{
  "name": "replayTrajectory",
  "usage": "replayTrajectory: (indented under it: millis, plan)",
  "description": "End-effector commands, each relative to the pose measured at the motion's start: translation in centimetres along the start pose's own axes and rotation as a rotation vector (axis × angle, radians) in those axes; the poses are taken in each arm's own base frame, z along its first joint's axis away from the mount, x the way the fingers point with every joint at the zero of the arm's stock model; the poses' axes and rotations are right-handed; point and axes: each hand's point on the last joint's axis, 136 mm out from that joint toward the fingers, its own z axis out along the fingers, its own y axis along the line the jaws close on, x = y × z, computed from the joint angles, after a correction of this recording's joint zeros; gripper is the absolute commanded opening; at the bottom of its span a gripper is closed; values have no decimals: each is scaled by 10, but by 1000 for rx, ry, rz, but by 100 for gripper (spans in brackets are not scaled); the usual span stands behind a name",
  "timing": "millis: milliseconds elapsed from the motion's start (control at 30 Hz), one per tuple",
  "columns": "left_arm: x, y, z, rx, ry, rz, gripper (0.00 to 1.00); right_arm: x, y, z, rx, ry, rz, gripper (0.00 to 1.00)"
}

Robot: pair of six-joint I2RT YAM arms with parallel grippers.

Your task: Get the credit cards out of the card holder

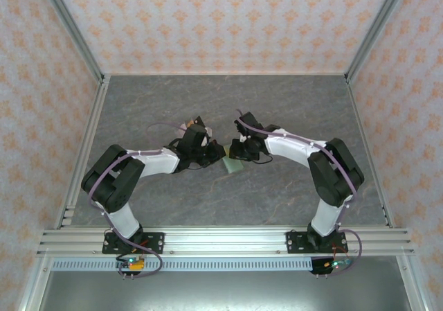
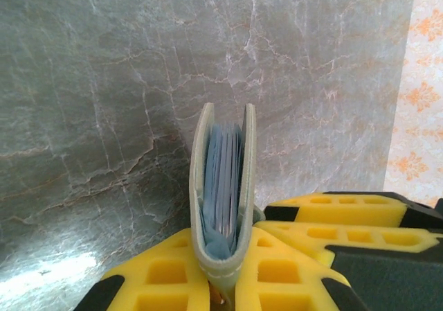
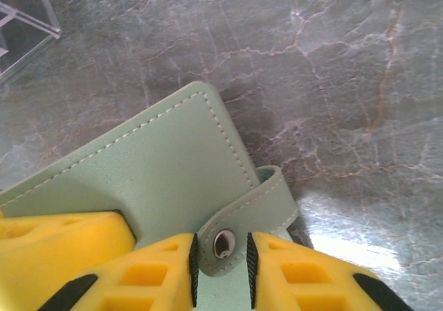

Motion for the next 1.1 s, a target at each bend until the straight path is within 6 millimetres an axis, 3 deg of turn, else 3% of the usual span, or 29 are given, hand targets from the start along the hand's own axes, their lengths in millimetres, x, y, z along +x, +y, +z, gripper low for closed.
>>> replayTrajectory:
  millis: [0, 533, 800, 1067]
  plan:
    - [-4, -14, -11, 2, -19, 52, 0, -8, -42, -4, 205, -57, 36, 24]
    - [-2, -7, -8, -19, -12, 40, 0, -10, -54, -4, 287, -65, 65, 20]
    - [-1, -11, -7, -6, -8, 47, 0, 1, -10, 6, 38, 28, 17, 20]
    - [-1, -8, -8, -14, -8, 46, 0, -7, -2, -12, 6, -35, 18, 29]
